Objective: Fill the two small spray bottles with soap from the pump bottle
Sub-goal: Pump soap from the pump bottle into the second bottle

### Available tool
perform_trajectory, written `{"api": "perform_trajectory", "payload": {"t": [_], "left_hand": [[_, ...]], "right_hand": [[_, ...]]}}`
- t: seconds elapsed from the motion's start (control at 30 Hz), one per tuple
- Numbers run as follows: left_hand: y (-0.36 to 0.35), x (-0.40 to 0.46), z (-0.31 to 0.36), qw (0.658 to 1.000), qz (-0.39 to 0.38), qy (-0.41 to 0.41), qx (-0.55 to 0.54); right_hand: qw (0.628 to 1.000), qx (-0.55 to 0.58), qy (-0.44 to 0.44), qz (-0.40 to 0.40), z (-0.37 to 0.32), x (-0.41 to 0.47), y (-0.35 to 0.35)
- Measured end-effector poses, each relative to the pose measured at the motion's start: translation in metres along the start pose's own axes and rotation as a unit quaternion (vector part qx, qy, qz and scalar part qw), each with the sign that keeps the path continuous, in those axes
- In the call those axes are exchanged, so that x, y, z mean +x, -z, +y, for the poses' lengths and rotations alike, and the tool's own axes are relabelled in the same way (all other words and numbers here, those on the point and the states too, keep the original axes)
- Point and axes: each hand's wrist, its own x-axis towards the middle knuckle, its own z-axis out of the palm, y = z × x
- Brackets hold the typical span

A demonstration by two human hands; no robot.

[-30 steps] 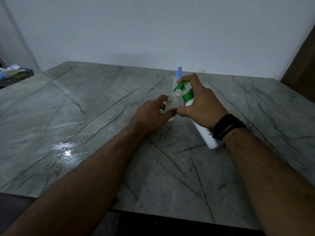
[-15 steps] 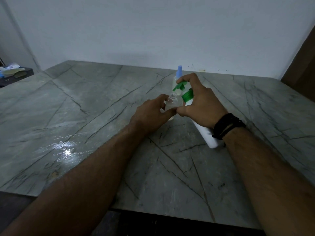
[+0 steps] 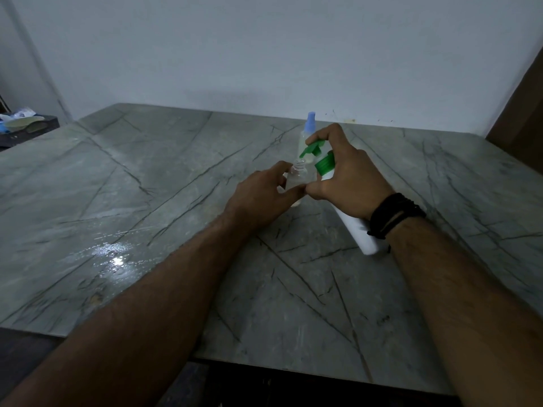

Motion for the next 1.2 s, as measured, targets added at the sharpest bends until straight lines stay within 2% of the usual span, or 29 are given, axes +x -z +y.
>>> {"api": "perform_trajectory", "payload": {"t": [1.2], "left_hand": [[-0.0013,0.0016,-0.0013,1.000,0.001,0.000,-0.001]], "right_hand": [[1.000,0.004,-0.009,-0.019,-0.0014,-0.0014,0.0005]]}}
